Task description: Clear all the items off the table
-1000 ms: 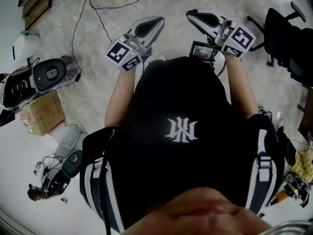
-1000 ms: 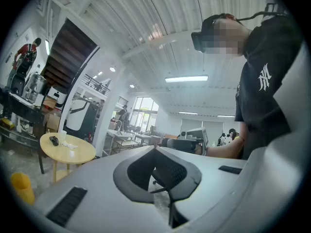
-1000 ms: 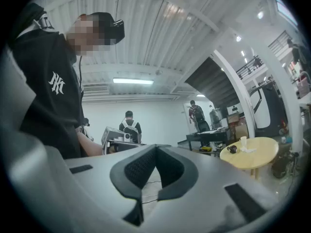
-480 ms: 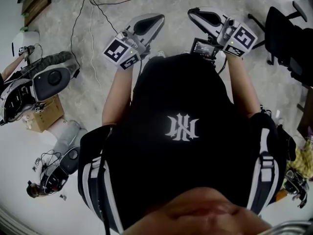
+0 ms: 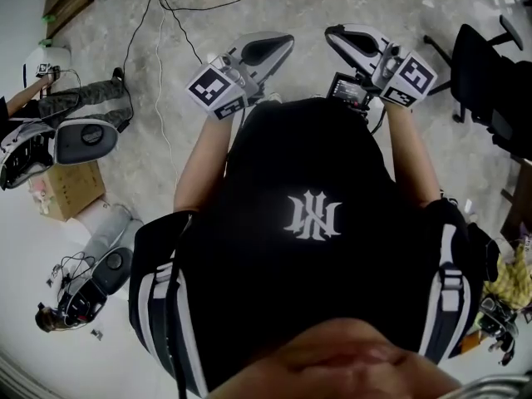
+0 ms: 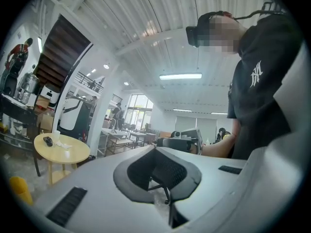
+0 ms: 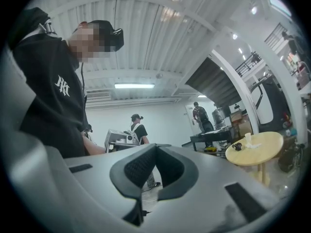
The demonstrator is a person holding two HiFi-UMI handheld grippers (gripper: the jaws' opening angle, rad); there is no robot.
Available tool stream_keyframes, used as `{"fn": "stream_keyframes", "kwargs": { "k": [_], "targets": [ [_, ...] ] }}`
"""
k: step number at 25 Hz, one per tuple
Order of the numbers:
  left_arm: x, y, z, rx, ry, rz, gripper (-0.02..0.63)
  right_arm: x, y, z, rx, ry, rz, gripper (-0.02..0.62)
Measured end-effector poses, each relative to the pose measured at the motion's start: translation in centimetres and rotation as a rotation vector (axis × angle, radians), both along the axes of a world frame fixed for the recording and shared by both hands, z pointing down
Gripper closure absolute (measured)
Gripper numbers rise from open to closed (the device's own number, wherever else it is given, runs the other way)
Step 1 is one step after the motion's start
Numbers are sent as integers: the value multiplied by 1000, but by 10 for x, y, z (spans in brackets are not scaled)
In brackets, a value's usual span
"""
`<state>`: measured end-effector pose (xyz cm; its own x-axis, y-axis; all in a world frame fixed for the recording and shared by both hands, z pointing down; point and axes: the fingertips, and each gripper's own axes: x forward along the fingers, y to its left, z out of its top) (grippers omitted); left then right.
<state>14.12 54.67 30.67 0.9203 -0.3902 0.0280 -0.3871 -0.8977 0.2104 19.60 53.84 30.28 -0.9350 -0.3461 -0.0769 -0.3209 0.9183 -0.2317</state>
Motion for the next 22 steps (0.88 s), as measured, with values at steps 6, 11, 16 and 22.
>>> {"fn": "stream_keyframes", "kwargs": {
  "k": [6, 11, 16, 22],
  "targets": [
    [-3, 0, -1, 5, -7, 21, 594, -9, -3, 2, -5, 14, -11, 592],
    [-6, -3, 4, -22, 16, 19, 594, -13, -5, 4, -18, 6, -19, 592],
    [-8, -3, 8, -47, 16, 24, 594, -22, -4, 4, -23, 11, -37, 592],
    [-9, -4, 8, -31, 11, 27, 594, -27, -3, 4, -22, 28, -48, 592]
  ]
}}
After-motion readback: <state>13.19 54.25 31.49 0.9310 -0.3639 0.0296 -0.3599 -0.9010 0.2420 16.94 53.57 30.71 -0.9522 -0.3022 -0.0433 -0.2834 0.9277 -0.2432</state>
